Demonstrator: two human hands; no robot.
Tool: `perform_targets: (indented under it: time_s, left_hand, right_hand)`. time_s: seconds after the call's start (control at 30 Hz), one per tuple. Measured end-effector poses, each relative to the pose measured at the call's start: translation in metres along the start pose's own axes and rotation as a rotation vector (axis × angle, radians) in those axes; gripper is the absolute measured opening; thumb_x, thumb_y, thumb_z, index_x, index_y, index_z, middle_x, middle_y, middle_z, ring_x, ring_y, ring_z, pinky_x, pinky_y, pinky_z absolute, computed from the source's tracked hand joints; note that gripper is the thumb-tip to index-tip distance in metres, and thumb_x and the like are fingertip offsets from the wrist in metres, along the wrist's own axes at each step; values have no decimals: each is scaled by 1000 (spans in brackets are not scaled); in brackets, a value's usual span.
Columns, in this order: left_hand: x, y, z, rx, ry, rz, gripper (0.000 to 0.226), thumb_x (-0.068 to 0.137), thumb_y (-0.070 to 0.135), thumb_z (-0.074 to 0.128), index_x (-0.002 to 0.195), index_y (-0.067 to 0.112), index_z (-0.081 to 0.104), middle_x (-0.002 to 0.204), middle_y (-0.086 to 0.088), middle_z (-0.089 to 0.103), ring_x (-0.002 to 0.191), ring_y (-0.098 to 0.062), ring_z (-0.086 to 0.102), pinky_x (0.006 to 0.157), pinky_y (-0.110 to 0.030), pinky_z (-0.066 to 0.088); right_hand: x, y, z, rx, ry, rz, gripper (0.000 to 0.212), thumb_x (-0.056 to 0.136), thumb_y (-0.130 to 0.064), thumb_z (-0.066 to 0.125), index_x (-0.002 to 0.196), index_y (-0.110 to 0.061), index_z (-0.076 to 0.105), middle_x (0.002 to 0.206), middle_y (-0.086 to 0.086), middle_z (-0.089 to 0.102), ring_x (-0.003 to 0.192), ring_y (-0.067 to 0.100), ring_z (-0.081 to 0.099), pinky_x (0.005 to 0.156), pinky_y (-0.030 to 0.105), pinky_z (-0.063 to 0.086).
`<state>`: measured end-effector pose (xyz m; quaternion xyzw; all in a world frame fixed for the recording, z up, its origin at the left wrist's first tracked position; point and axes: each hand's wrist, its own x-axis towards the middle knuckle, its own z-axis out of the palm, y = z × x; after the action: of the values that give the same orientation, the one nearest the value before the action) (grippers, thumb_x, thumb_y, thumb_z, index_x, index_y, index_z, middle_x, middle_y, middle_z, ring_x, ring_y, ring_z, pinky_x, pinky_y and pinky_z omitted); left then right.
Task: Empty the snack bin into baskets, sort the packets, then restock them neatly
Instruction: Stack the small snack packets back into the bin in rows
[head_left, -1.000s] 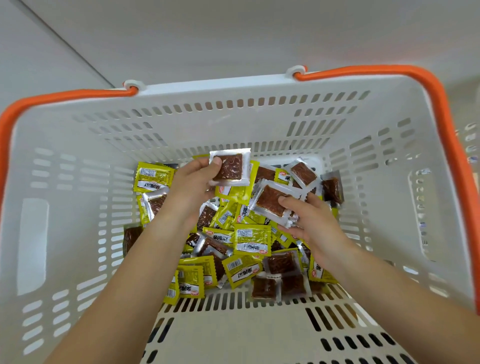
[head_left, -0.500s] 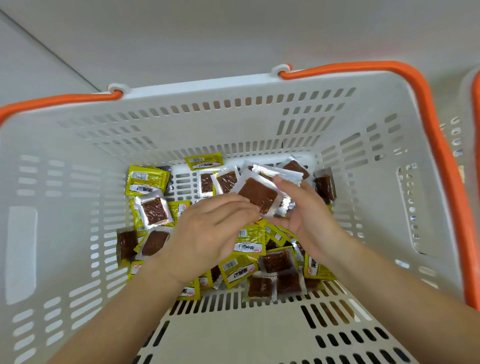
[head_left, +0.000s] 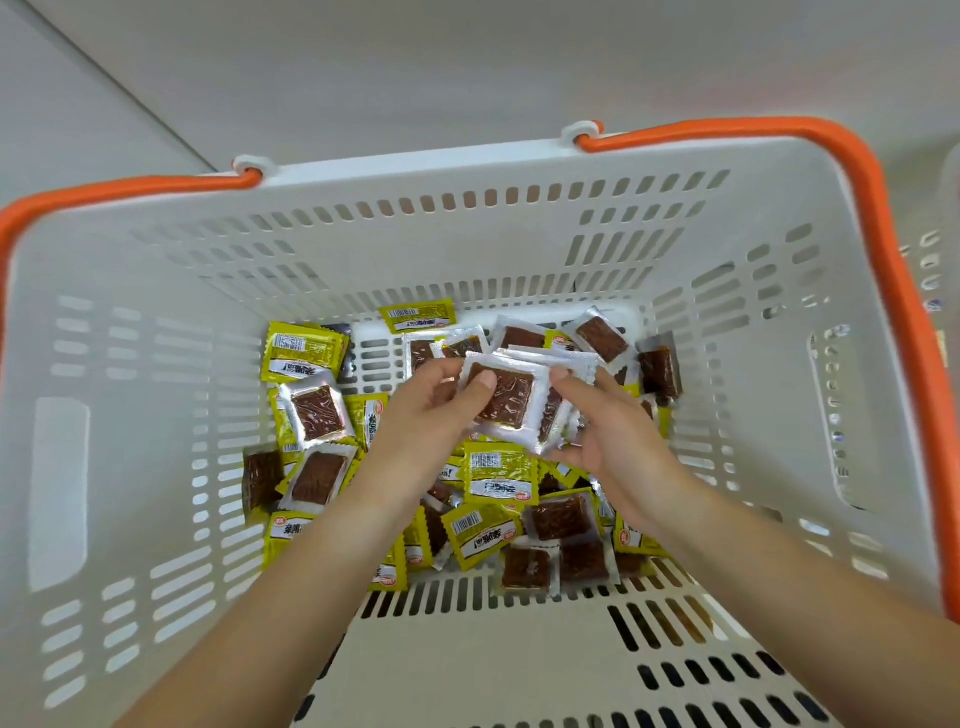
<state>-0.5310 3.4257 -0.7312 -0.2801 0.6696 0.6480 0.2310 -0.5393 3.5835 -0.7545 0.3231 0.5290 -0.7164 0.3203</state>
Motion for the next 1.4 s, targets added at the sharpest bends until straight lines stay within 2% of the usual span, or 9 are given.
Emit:
perform_targets:
  time_s: [0.2, 0.4, 0.53, 0.7, 0.9, 1.03, 1.2, 1.33, 1.4]
  left_hand:
    - [-1, -5, 5, -234, -98, -211, 15, 96, 22, 54, 105, 19, 65, 102, -3, 73, 93, -17, 70, 84, -31, 57]
    - [-2, 5, -2, -454, -91, -259, 18, 93, 10, 55, 108, 9, 64, 100, -5, 73, 92, -15, 69, 85, -25, 55]
    - [-36, 34, -12, -293, -138, -125, 20, 94, 15, 54, 111, 20, 64, 104, -2, 71, 92, -17, 67, 89, -32, 54]
    - [-118, 104, -34, -105, -194, 135, 28, 95, 24, 52, 122, 24, 60, 101, -2, 68, 90, -20, 63, 87, -34, 54]
    - [-227, 191, -32, 68, -158, 509, 25, 98, 18, 49, 119, 14, 61, 100, -6, 70, 89, -18, 67, 85, -30, 56]
    - [-268, 241, -26, 238, 19, 734, 22, 91, 19, 61, 111, 10, 60, 101, -11, 68, 97, -26, 65, 94, -46, 49]
    - [-286, 267, -35, 57, -111, 652, 19, 92, 2, 56, 98, 19, 63, 92, -1, 69, 82, -9, 65, 83, -28, 54]
    - [-263, 275, -46, 35, 71, 726, 27, 93, 19, 59, 119, 24, 59, 121, 0, 63, 111, -11, 57, 95, -24, 42]
    - [-244, 280, -62, 147, 430, 766, 44, 94, 29, 57, 135, 16, 50, 134, -5, 52, 124, -17, 47, 97, -23, 33]
  right_hand:
    - [-7, -2, 5, -52, -99, -38, 25, 100, -40, 39, 117, -33, 56, 118, -7, 64, 100, 19, 69, 89, 33, 54]
    - [-17, -12, 3, -102, -144, -58, 31, 100, -17, 44, 129, -24, 56, 118, 3, 68, 103, 25, 67, 86, 31, 54]
    - [-49, -37, 9, -134, -266, -137, 41, 97, -8, 43, 128, -32, 56, 113, -2, 68, 95, 23, 67, 87, 34, 54]
    - [-131, -85, 43, -232, -391, -346, 42, 80, -39, 69, 119, -29, 58, 108, -4, 68, 92, 17, 68, 74, 31, 56]
    - [-241, -150, 72, -400, -333, -692, 46, 78, -2, 73, 118, -17, 56, 92, 0, 69, 73, 5, 67, 60, 16, 51]
    - [-294, -202, 87, -727, -249, -893, 63, 57, -32, 86, 115, -22, 62, 103, -3, 71, 94, 12, 67, 85, 31, 53]
    - [-324, -249, 110, -1169, -259, -938, 33, 67, -28, 86, 89, -18, 64, 73, -7, 64, 64, 1, 56, 63, 18, 44]
    - [-310, -271, 135, -1343, -108, -1071, 47, 61, -35, 86, 98, -17, 62, 89, -1, 69, 81, 13, 64, 80, 36, 51]
    - [-300, -293, 146, -1485, 82, -1156, 50, 65, -40, 83, 103, -18, 59, 95, -1, 67, 88, 19, 62, 78, 37, 50]
